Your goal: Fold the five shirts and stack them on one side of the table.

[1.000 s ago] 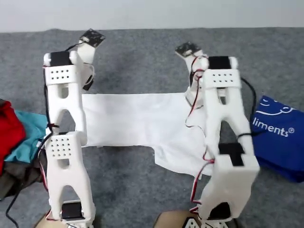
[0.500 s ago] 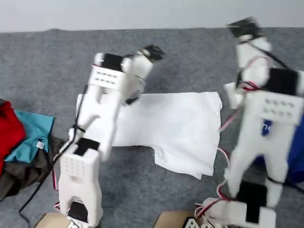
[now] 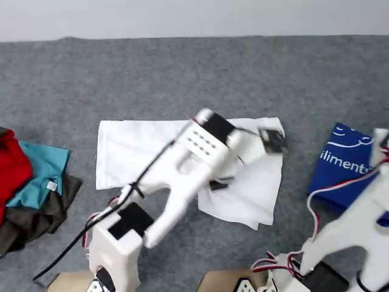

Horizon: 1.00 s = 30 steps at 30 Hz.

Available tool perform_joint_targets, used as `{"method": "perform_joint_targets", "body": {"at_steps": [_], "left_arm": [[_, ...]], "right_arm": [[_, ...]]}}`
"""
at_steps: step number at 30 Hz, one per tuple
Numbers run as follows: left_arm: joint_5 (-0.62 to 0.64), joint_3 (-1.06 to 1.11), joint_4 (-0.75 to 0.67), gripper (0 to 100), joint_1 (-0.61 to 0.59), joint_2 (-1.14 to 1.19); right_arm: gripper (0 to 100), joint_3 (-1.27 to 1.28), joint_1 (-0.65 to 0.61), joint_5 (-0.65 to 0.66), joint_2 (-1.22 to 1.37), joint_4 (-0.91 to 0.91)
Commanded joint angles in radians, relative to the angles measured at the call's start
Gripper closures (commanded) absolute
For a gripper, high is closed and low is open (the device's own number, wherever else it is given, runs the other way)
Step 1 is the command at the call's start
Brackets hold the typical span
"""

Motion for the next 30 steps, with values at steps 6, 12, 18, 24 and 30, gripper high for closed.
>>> {"method": "perform_joint_targets", "body": {"at_steps": [6, 12, 18, 24, 30], "left_arm": [[-0.023, 0.039, -0.043, 88, 0.209, -0.055], [-0.025, 0.147, -0.127, 85, 0.255, -0.055], [-0.026, 0.189, -0.222, 83, 0.25, -0.054], [-0.026, 0.254, -0.325, 83, 0.239, -0.054], [-0.026, 0.28, -0.405, 83, 0.203, 0.028]], "right_arm": [[98.1, 0.06, 0.139, -0.005, -0.16, 0.039], [98.1, 0.143, 0.139, 0.072, -0.26, 0.038], [98.0, 0.19, 0.137, 0.072, -0.323, 0.038], [98.0, 0.192, 0.136, 0.071, -0.329, 0.038], [98.0, 0.192, 0.136, 0.071, -0.329, 0.038]]}}
